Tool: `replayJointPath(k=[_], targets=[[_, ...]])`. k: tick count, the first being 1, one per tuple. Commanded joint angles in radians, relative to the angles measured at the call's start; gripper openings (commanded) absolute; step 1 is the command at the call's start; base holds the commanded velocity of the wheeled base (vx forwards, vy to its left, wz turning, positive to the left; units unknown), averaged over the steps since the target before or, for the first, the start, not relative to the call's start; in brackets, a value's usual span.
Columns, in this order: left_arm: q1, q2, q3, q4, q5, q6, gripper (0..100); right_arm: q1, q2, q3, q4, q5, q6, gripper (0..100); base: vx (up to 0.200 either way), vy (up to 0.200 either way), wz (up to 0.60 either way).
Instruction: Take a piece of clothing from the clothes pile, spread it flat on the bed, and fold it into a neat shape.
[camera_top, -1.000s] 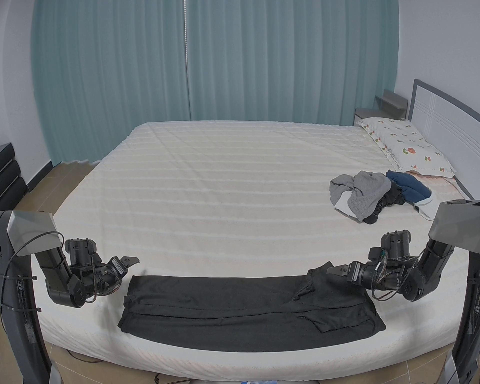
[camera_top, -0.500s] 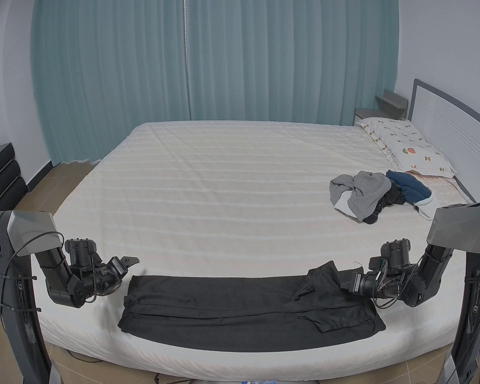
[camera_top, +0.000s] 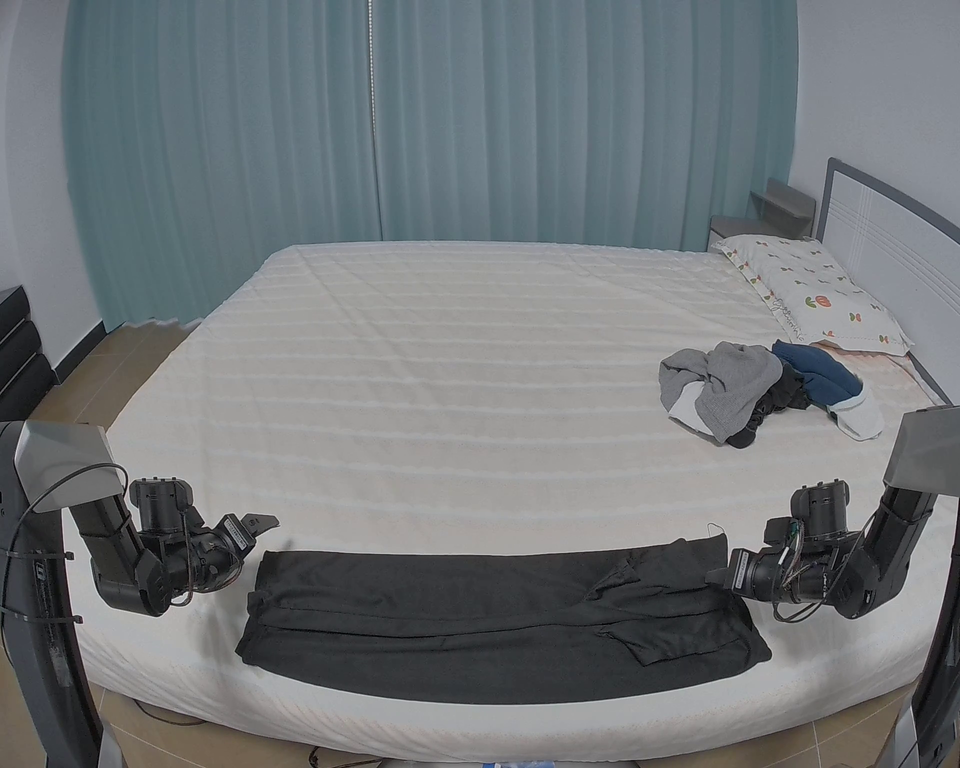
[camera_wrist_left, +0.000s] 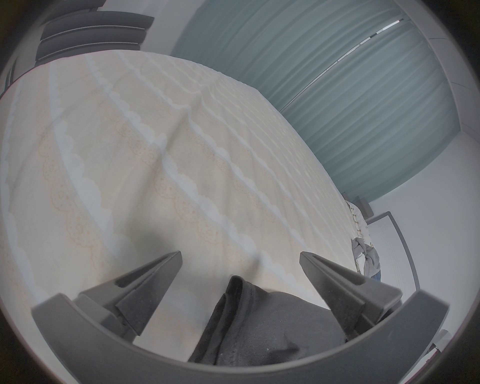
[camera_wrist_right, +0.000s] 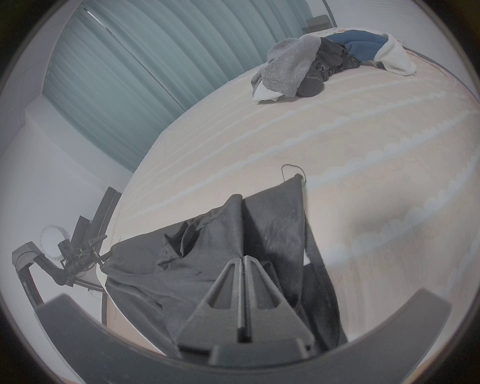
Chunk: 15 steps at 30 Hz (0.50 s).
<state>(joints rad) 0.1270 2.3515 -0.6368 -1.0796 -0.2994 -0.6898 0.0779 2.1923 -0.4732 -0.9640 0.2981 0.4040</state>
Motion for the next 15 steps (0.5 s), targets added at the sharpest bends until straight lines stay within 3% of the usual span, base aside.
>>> replayJointPath(k=[1, 12, 13, 15], targets=[[0.000, 0.000, 0.000, 0.000, 0.000, -0.001, 100, -0.001, -0.020, 0.028, -0.009, 0.001, -0.008, 0, 0.000, 0.000, 0.00], [0.000, 0.000, 0.000, 0.000, 0.000, -0.001, 100, -0.023, -0.016, 0.050, -0.009, -0.007, -0.051, 0, 0.000, 0.000, 0.00], [0.000, 0.000, 0.000, 0.000, 0.000, -0.001, 100, -0.023, -0.011, 0.047, -0.009, -0.007, -0.059, 100, 0.000, 0.000, 0.00], [0.000, 0.000, 0.000, 0.000, 0.000, -0.001, 100, -0.020, -0.005, 0.036, -0.012, -0.010, -0.060, 100, 0.000, 0.000, 0.00]])
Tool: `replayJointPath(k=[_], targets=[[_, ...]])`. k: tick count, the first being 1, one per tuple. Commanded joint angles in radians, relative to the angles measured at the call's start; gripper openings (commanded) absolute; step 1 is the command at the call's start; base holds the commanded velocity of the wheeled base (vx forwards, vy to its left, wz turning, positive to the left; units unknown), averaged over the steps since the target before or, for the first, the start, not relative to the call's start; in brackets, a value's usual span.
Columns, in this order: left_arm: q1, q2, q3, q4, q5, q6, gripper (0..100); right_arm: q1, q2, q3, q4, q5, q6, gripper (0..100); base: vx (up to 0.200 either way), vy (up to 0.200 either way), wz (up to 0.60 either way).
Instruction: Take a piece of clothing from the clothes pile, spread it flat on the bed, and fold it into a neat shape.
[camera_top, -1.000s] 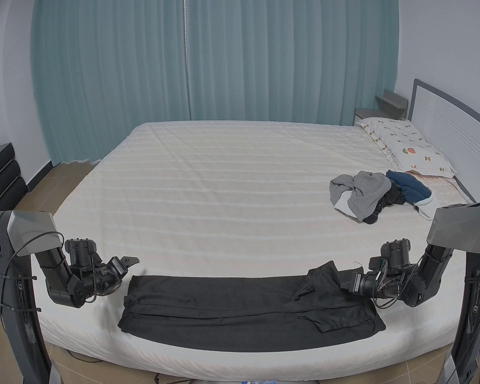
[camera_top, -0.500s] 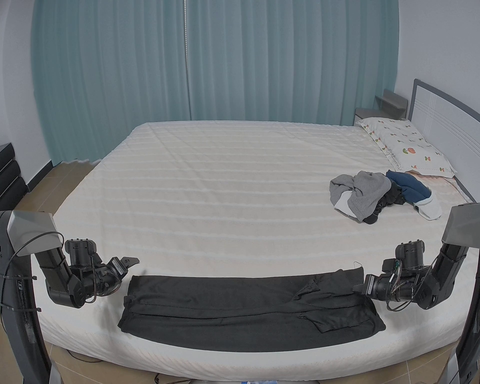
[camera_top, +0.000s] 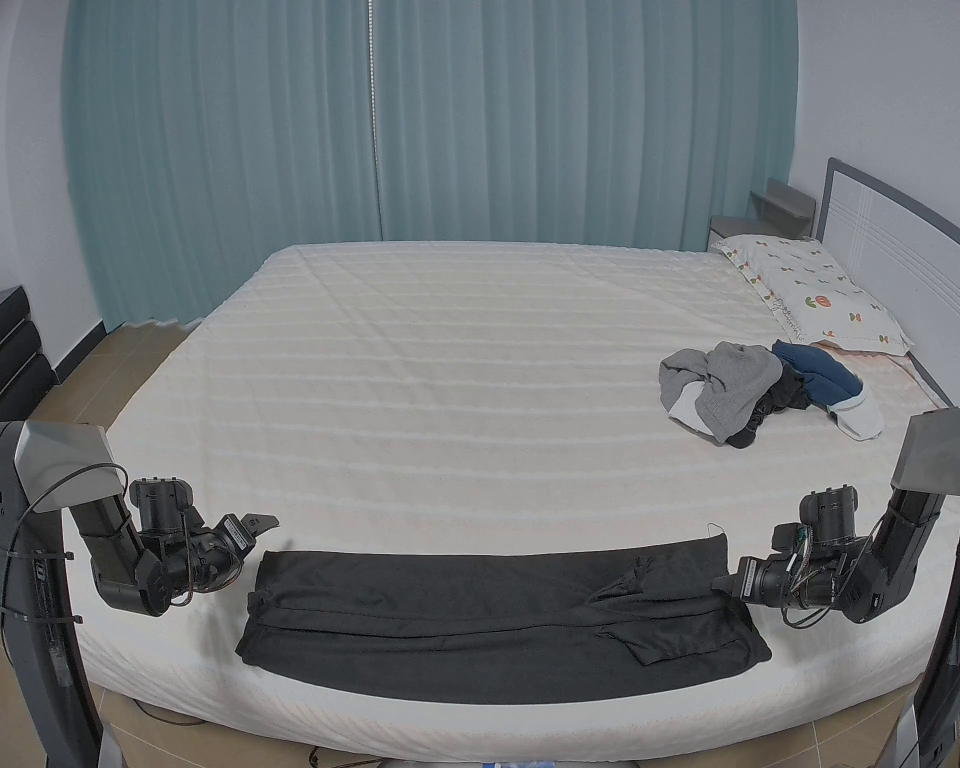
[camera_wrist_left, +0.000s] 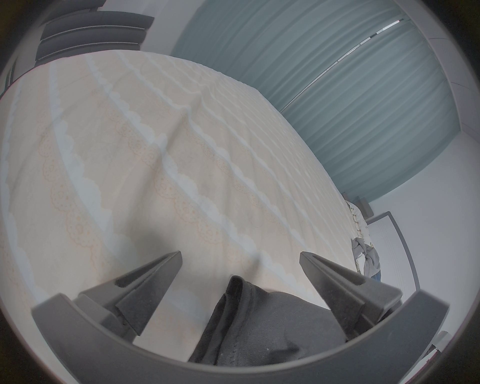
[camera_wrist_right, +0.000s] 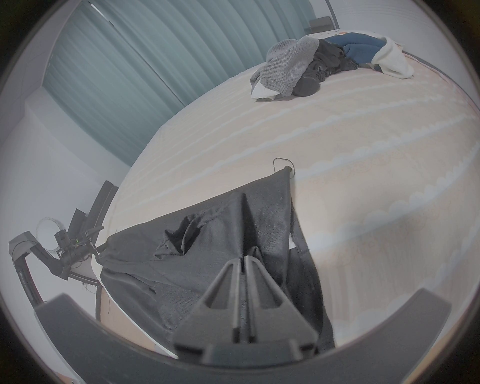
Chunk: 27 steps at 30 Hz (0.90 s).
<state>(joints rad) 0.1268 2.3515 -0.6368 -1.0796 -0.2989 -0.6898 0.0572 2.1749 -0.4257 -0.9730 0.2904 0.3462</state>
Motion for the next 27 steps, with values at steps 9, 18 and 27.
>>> replayJointPath(k=[9, 18, 27], targets=[[0.001, 0.002, 0.000, 0.000, 0.001, -0.001, 100, 0.044, -0.115, -0.137, 0.063, -0.010, 0.027, 100, 0.000, 0.000, 0.00], [0.001, 0.003, 0.000, -0.002, 0.001, 0.001, 100, 0.250, -0.106, -0.258, 0.229, -0.013, 0.217, 100, 0.000, 0.000, 0.00], [-0.001, 0.005, -0.001, -0.002, 0.001, 0.004, 100, 0.320, 0.006, -0.318, 0.296, -0.108, 0.214, 100, 0.000, 0.000, 0.00]])
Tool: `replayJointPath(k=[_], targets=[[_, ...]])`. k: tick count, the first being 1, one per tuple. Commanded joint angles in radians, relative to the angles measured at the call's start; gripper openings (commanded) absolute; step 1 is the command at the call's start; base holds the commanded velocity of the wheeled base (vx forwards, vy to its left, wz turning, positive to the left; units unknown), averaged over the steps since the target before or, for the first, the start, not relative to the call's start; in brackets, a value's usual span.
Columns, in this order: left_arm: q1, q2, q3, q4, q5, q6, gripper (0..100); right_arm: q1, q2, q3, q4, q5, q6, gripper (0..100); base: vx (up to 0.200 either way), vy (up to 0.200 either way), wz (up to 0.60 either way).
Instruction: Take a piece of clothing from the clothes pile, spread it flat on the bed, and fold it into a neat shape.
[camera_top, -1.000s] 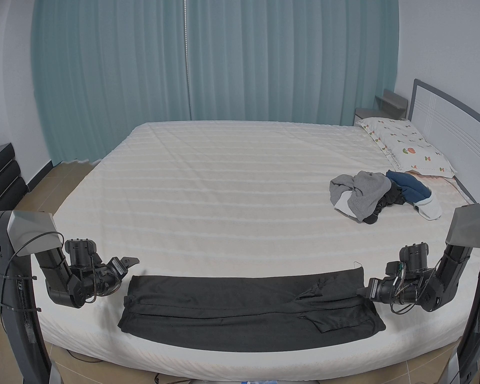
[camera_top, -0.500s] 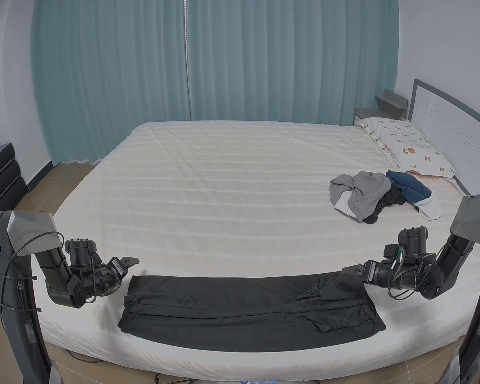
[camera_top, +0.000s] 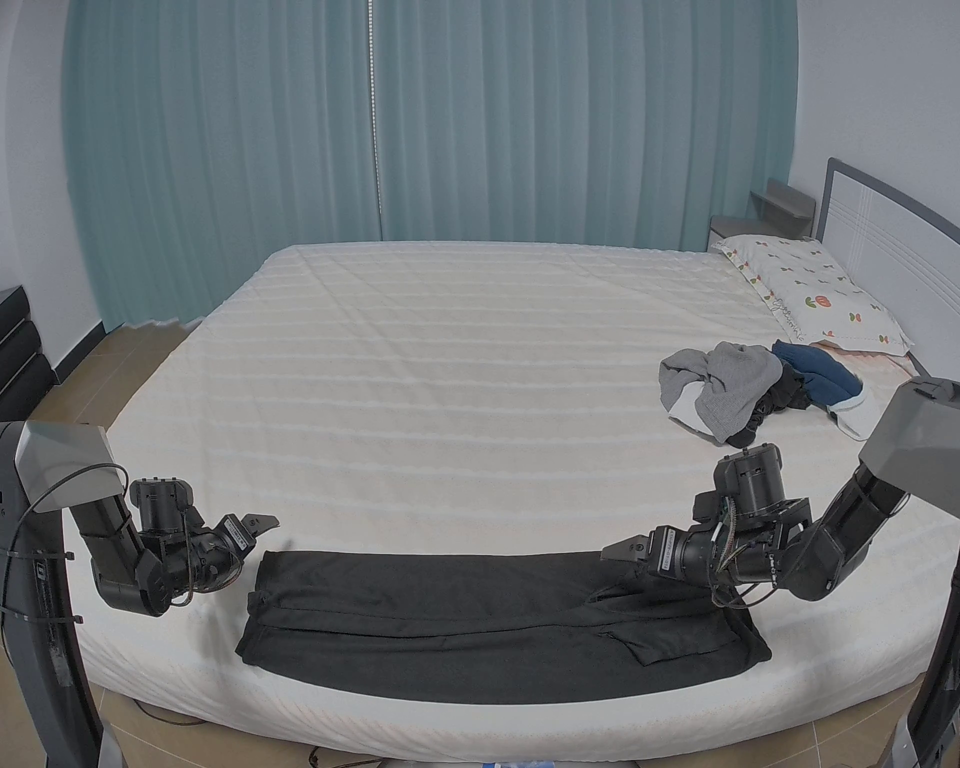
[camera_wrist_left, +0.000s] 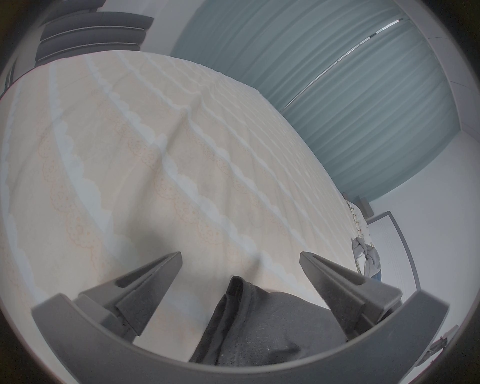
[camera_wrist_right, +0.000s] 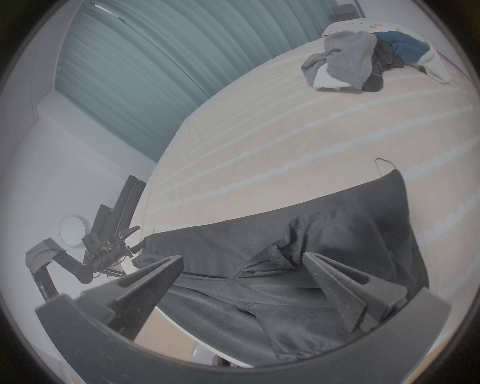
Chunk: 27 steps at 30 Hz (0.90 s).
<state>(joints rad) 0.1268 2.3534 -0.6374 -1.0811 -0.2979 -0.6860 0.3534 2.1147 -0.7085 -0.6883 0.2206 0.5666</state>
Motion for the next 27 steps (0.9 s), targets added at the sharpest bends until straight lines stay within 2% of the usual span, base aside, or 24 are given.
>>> replayJointPath(k=[1, 5, 23, 26, 27], targets=[[0.001, 0.003, -0.001, 0.000, 0.000, 0.000, 100, 0.025, 0.073, -0.046, 0.026, -0.050, -0.007, 100, 0.000, 0.000, 0.00], [-0.001, 0.003, -0.001, 0.000, 0.000, 0.000, 100, 0.025, 0.077, -0.060, 0.095, -0.053, -0.007, 100, 0.000, 0.000, 0.00], [-0.001, 0.003, -0.004, 0.001, 0.002, 0.000, 100, 0.078, 0.194, -0.181, 0.110, -0.060, 0.009, 100, 0.000, 0.000, 0.00], [-0.001, 0.003, -0.004, 0.001, 0.000, 0.000, 100, 0.076, 0.195, -0.207, 0.101, -0.060, 0.026, 100, 0.000, 0.000, 0.00], [-0.001, 0.003, -0.004, 0.001, 0.000, 0.000, 100, 0.076, 0.191, -0.227, 0.098, -0.061, 0.056, 100, 0.000, 0.000, 0.00]])
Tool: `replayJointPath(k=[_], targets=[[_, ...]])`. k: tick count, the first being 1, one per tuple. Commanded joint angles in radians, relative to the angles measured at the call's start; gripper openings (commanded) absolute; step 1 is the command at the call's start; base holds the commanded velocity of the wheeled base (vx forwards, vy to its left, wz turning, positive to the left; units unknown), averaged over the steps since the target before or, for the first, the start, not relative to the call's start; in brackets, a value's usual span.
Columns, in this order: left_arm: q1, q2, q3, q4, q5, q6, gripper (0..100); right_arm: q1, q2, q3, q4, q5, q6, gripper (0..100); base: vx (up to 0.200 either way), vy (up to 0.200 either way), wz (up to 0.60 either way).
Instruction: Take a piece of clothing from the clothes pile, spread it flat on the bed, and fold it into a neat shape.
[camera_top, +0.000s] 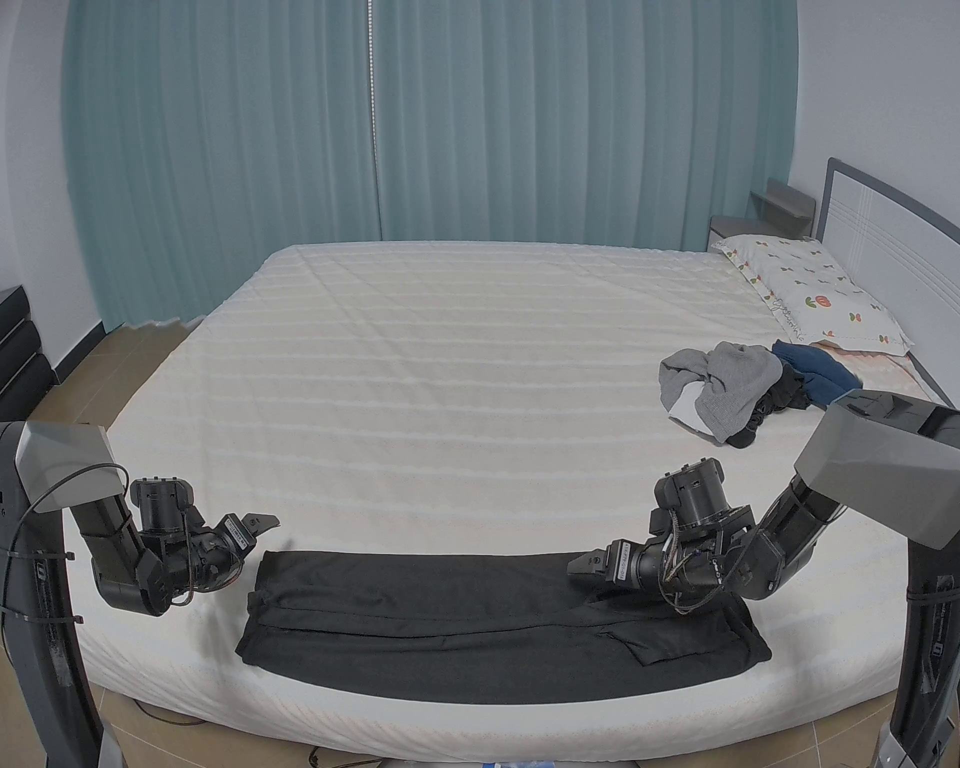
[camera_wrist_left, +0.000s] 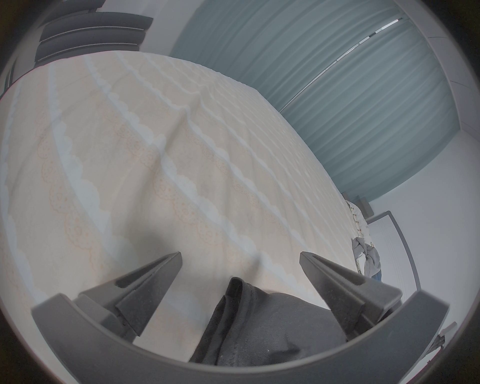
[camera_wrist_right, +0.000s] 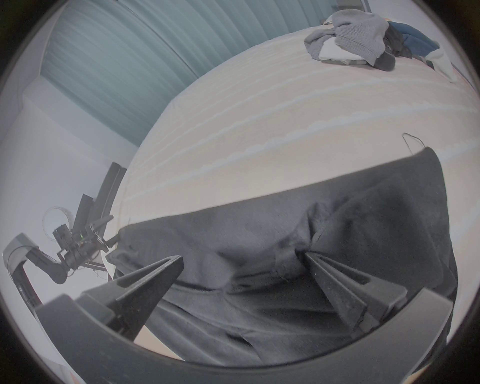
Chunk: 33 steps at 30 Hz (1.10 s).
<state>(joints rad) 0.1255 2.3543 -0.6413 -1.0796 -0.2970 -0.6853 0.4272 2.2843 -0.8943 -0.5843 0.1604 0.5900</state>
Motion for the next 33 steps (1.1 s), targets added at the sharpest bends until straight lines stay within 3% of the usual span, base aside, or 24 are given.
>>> replayJointPath(k=[1, 4, 21, 33], targets=[[0.000, 0.002, 0.000, 0.000, -0.001, 0.000, 100, 0.002, 0.020, -0.048, -0.006, -0.001, 0.044, 100, 0.000, 0.000, 0.00], [0.000, 0.002, 0.000, 0.000, -0.001, 0.000, 100, 0.001, 0.006, -0.080, -0.005, -0.009, 0.113, 100, 0.000, 0.000, 0.00], [0.000, 0.002, 0.000, 0.000, 0.001, 0.000, 100, 0.002, 0.070, -0.129, -0.009, -0.027, 0.195, 100, 0.000, 0.000, 0.00], [0.000, 0.002, 0.000, 0.000, -0.001, 0.000, 100, -0.059, 0.046, -0.100, -0.178, -0.027, 0.315, 100, 0.000, 0.000, 0.00]])
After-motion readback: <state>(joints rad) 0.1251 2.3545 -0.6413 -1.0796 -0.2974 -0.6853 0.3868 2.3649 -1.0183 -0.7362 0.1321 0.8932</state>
